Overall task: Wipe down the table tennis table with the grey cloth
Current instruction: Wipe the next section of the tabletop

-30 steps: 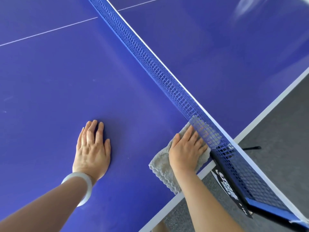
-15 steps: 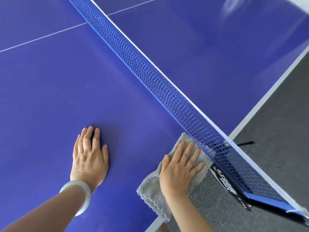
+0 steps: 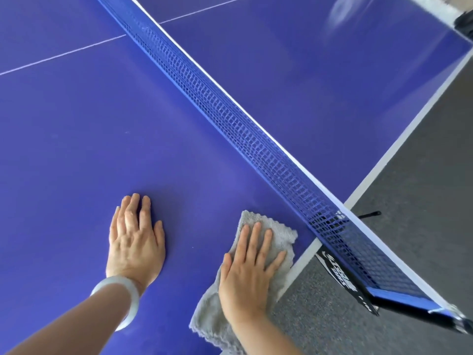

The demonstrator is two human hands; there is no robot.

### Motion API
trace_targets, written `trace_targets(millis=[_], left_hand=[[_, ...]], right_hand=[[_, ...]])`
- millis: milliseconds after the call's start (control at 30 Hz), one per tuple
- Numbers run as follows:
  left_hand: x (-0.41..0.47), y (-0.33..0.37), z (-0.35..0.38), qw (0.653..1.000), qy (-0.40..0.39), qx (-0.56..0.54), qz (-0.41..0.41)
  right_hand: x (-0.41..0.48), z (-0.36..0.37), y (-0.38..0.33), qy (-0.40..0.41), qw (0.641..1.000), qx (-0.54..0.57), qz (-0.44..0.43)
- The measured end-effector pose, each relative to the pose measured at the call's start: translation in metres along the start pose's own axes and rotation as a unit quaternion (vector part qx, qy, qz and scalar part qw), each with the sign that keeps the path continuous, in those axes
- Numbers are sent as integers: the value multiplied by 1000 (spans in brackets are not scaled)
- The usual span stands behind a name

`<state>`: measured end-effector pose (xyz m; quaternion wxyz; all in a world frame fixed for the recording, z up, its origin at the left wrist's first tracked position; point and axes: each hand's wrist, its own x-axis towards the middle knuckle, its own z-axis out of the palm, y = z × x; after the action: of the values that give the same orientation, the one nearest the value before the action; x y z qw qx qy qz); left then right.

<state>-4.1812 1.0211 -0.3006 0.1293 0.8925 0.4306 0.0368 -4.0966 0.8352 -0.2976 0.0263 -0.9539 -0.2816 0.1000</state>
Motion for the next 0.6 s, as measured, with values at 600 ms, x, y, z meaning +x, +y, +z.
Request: trace_targets(millis=[600], left_hand=[[10, -52, -36, 991, 22, -115, 73]], right_hand=[[114, -22, 6, 8, 890, -53, -453]])
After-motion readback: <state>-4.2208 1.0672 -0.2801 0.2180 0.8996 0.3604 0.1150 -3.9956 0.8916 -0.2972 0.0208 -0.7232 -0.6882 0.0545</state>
